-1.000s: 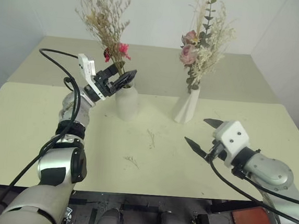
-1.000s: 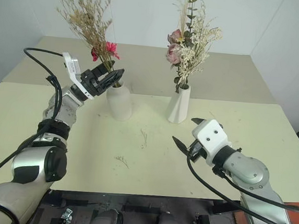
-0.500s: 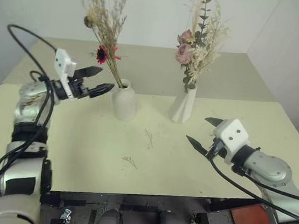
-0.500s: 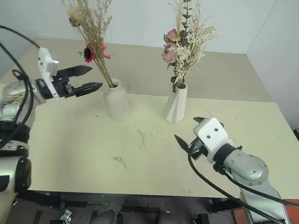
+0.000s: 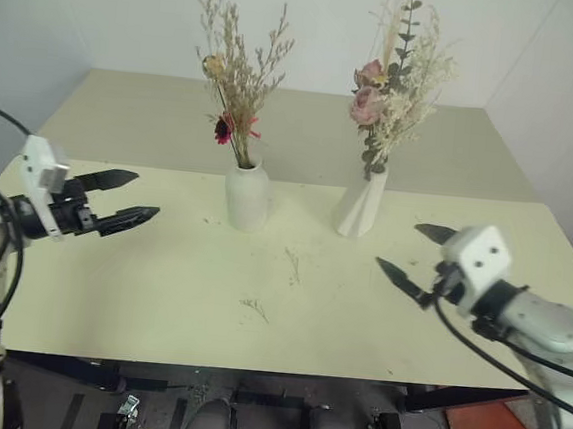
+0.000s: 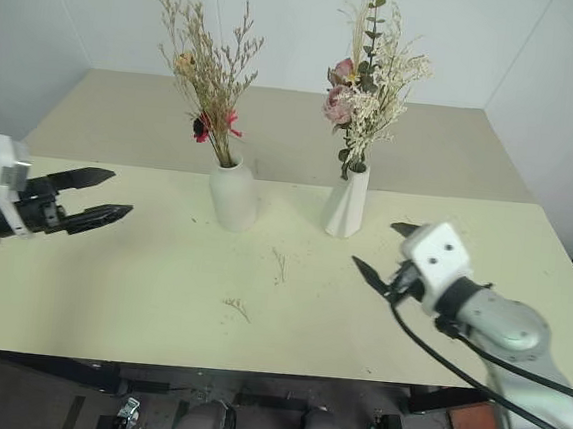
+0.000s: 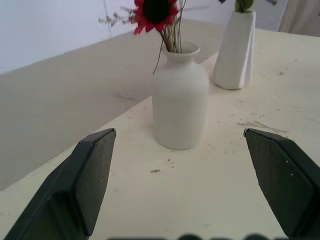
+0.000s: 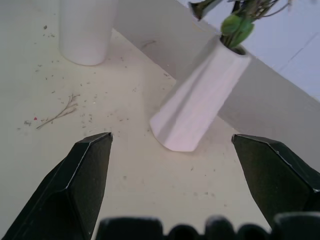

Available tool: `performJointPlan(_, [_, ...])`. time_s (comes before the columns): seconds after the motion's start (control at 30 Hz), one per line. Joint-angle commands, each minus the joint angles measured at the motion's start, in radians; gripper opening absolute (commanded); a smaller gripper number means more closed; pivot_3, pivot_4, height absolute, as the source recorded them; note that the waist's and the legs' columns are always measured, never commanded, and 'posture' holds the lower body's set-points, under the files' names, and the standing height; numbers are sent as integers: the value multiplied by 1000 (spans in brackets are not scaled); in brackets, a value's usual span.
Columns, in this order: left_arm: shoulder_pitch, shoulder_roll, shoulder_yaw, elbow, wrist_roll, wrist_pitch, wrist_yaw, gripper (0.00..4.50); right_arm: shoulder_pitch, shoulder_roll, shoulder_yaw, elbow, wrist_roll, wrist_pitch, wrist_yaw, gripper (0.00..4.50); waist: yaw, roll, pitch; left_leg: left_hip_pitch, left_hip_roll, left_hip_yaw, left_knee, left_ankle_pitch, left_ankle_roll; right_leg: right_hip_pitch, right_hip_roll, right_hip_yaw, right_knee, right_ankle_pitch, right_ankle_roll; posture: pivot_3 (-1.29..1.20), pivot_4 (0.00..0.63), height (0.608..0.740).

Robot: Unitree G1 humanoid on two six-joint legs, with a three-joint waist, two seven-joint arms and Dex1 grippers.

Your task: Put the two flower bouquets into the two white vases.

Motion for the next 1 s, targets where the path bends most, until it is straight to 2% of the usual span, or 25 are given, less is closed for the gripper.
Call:
performJointPlan(0.03, [46, 21, 89, -112, -101, 34, -22, 4483, 42, -74, -219, 24, 102, -10, 118, 4500, -1, 0, 0, 1, 0, 0, 0, 0, 0, 1, 0, 0, 0, 0, 0, 0, 150, 740])
performJointPlan(0.17, [69, 23, 101, -156, -123, 40, -4, 4483, 89, -156, -367, 78, 170, -3, 227, 4500, -3, 0, 0, 5, 1, 2, 0, 0, 0, 3, 1, 1, 0, -1, -1, 0, 150, 740])
performJointPlan(0.33, [66, 32, 86, -134, -118, 23, -3, 4483, 142, -208, -471, 125, 187, -2, 289, 4500, -8, 0, 0, 13, 1, 2, -1, 0, 0, 10, 1, 2, 1, -1, -2, 0, 150, 740])
performJointPlan(0.43, [53, 24, 73, -129, -109, 11, 16, 4483, 179, -206, -499, 133, 176, -22, 305, 4500, -9, 0, 0, 18, 1, 3, -2, 0, 0, 16, 1, 2, -1, -2, -2, 0, 150, 740])
performJointPlan(0.57, [35, 28, 89, -140, -118, -24, 15, 4483, 197, -206, -483, 137, 150, -50, 299, 4500, -8, 0, 0, 18, 1, 3, -2, 0, 0, 16, 1, 2, 0, -2, -2, 0, 150, 740])
performJointPlan(0.73, [5, 44, 97, -119, -160, -6, -14, 4483, 193, -232, -524, 187, 156, -37, 308, 4500, -8, 0, 0, 18, 1, 3, -2, 0, 0, 16, 1, 2, -1, -2, -2, 0, 150, 740])
performJointPlan(1.0, [-71, 26, 10, -28, -108, -58, -36, 4483, 281, -168, -573, 52, 171, -13, 275, 4500, -5, 0, 0, 18, 1, 3, -3, 0, 0, 16, 1, 1, -1, -3, -2, 0, 150, 740])
